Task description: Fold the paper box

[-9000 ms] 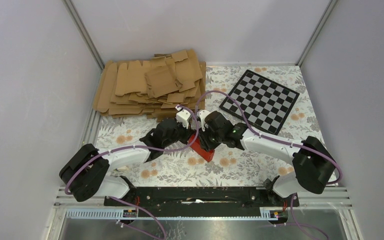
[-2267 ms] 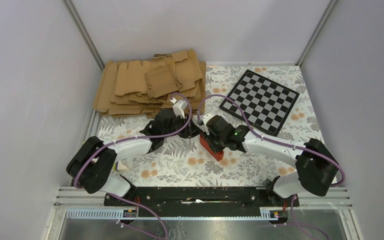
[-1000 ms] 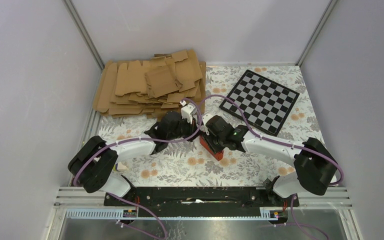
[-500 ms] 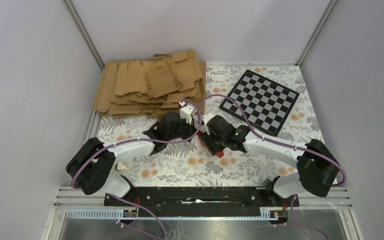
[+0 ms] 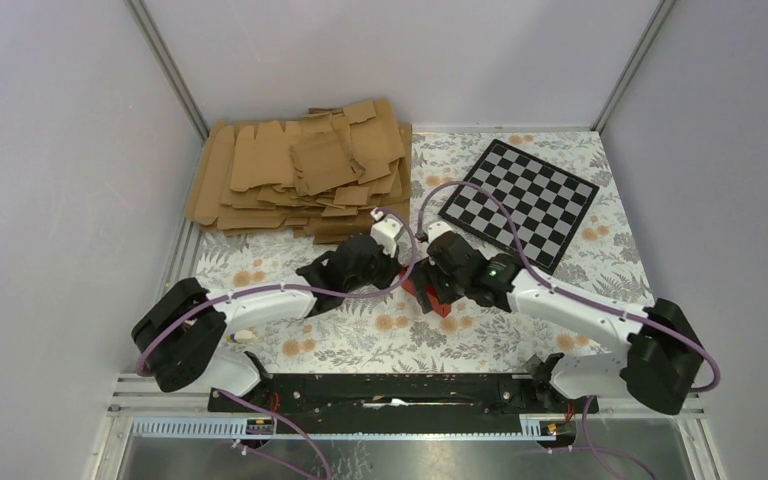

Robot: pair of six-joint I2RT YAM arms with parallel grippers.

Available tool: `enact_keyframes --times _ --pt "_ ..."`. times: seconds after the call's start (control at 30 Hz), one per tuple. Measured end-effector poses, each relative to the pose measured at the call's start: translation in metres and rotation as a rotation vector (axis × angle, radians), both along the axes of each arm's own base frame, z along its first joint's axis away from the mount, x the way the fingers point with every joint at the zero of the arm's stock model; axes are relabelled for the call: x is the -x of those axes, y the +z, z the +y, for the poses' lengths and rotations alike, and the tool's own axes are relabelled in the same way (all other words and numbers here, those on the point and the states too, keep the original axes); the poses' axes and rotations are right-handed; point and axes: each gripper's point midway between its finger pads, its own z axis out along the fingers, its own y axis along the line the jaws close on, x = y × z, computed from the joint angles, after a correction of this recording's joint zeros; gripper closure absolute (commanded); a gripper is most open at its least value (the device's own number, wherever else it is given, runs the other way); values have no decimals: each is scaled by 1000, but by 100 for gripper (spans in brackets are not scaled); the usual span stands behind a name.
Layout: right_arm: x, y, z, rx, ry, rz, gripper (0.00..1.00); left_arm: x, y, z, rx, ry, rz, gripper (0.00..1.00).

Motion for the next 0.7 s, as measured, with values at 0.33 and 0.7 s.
enact_keyframes --times 0.33,0.7 --pt "27 11 -19 -146 -260 98 16 6 0 -14 -50 31 -25 100" --pt "25 30 -41 -347 -552 68 49 8 0 -14 -60 49 -28 100"
